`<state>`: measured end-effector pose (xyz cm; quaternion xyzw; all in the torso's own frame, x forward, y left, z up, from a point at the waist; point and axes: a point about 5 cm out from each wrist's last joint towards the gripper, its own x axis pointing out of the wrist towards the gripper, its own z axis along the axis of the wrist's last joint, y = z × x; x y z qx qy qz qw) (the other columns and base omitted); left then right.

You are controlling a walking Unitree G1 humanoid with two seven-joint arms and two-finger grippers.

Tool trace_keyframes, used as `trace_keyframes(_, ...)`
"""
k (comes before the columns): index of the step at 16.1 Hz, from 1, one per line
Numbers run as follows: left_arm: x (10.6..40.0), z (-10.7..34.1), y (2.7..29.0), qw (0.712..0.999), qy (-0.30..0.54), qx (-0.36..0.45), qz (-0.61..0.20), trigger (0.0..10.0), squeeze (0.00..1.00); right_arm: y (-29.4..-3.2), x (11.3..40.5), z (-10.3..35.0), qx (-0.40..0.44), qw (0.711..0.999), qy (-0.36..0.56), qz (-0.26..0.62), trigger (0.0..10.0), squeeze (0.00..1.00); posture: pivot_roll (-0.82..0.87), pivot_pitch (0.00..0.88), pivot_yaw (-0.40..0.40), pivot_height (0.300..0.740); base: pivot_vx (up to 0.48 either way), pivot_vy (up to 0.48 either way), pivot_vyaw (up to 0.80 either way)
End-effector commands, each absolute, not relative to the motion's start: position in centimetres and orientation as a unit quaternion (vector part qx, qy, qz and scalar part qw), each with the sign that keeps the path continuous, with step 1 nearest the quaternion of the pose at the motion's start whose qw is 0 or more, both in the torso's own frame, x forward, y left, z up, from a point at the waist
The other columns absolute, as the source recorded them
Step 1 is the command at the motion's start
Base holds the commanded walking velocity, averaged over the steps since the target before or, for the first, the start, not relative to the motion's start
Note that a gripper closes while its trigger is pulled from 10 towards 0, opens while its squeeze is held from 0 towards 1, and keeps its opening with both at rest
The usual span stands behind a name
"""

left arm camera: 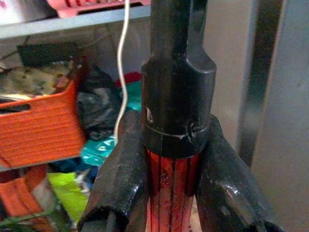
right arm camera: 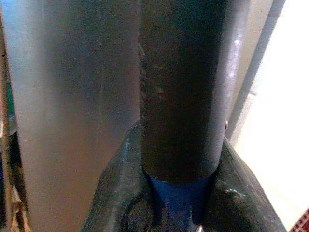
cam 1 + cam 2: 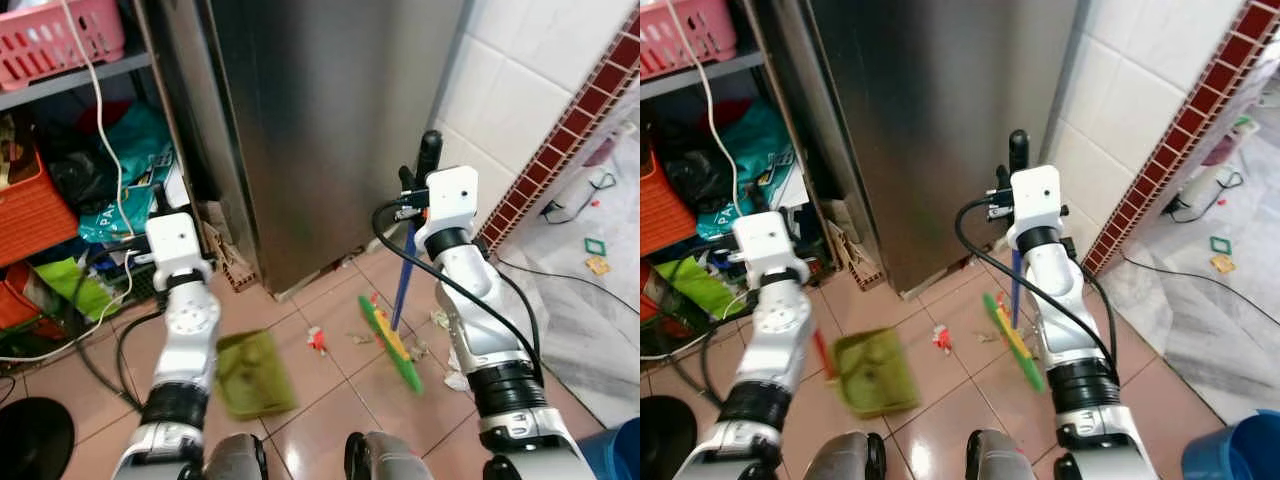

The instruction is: Sweep floor

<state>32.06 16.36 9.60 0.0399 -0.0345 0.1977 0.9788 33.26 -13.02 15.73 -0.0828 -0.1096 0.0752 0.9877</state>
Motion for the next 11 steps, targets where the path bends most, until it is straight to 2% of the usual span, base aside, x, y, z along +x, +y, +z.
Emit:
trace_keyframes(1,32.8,10.7,15.8,0.978,-0.071,0.043,0.189,10.0,0.00,-12.8,33.3,15.7,-0.070,0.989,-0.105,0.075,10.0,0.00,-0.05,0.128,-0.006,0.740,0.000,0.000,0.00)
trace_keyframes(6,33.0,9.6,14.9,0.979,-0.061,0.044,0.188,10.0,0.00,-11.5,32.9,14.8,-0.044,0.990,-0.078,0.107,10.0,0.00,-0.07,0.136,-0.011,0.740,0.000,0.000,0.00)
trace_keyframes(11,33.2,9.1,14.3,0.982,-0.058,0.029,0.177,10.0,0.00,-10.4,32.4,14.9,0.065,0.978,-0.028,0.194,10.0,0.00,-0.08,0.139,-0.016,0.740,0.000,0.000,0.00)
